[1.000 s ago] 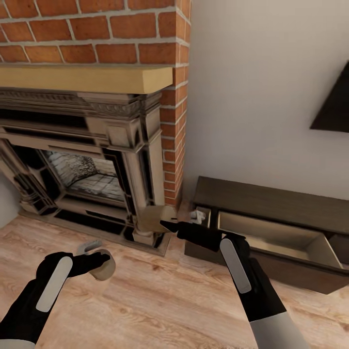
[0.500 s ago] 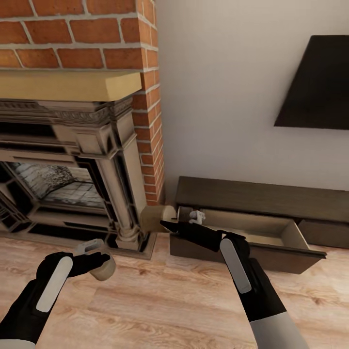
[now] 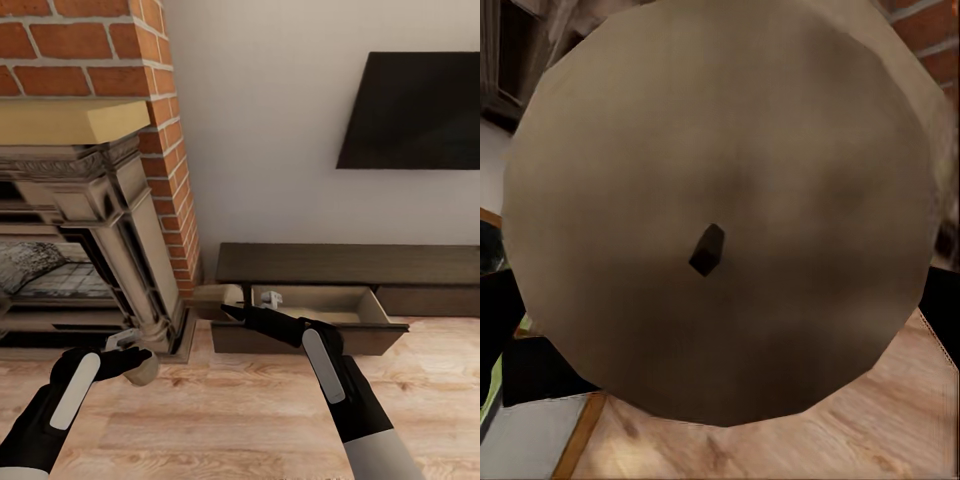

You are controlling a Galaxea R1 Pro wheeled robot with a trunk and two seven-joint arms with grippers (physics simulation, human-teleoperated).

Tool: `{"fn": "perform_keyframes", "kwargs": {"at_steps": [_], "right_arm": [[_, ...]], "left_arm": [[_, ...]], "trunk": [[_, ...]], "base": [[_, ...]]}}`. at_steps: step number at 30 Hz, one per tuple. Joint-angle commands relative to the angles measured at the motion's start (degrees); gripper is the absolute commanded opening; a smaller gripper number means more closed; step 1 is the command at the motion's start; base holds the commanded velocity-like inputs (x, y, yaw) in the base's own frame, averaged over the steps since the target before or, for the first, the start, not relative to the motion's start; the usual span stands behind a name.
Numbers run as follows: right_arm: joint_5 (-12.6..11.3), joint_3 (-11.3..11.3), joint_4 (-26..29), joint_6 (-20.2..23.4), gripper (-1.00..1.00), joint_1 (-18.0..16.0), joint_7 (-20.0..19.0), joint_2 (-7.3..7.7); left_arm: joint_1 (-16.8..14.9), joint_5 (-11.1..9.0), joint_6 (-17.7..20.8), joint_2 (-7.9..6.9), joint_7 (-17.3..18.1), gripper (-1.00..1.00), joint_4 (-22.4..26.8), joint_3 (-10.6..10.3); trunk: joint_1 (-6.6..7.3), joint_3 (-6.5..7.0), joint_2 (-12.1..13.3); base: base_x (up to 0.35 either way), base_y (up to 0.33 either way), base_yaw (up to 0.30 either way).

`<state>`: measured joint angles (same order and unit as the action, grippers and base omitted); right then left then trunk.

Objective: Place each of the two pumpkins and all three candles from the living room inside a cabinet in the living room (use any cabinet), then make sure every cabinet is closed, and position the cauldron so it is next to a table in the living room.

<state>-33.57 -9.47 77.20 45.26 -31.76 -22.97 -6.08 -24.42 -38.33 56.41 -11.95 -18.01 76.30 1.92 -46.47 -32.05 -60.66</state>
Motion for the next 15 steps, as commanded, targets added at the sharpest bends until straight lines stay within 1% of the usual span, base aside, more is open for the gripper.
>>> {"fn": "perform_keyframes", "kwargs": {"at_steps": [1, 5, 10, 12, 15], "right_arm": [[-0.44, 0.06, 0.03, 0.36, -1.0, -0.05, -0.16, -0.02], [-0.43, 0.06, 0.03, 0.43, -1.0, -0.05, -0.15, -0.04], [-0.36, 0.06, 0.1, 0.41, -1.0, -0.05, -0.02, -0.04], [-0.33, 0.05, 0.08, 0.37, -1.0, -0.05, 0.19, -0.05], [-0.25, 0.01, 0.1, 0.34, -1.0, -0.05, 0.34, -0.07]], "left_arm": [[-0.02, -0.62, 0.14, -0.01, -0.53, -1.0, 0.08, 0.02], [-0.01, -0.38, 0.11, 0.0, -0.53, -1.0, 0.08, 0.01], [-0.01, -0.34, 0.03, 0.0, -0.53, -1.0, 0.01, 0.01], [-0.01, -0.34, 0.02, 0.0, -0.53, -1.0, 0.0, 0.01], [-0.01, -0.35, 0.02, 0.0, -0.53, -1.0, -0.01, 0.01]], "trunk": [[0.0, -0.05, -0.04], [0.0, -0.05, -0.04], [0.0, -0.05, -0.04], [0.0, -0.05, -0.04], [0.0, -0.05, -0.04]], "base": [[0.006, -0.006, -0.281], [0.08, -0.104, -0.281], [0.202, -0.193, -0.274], [0.244, -0.196, -0.139], [0.248, -0.207, -0.042]]}}
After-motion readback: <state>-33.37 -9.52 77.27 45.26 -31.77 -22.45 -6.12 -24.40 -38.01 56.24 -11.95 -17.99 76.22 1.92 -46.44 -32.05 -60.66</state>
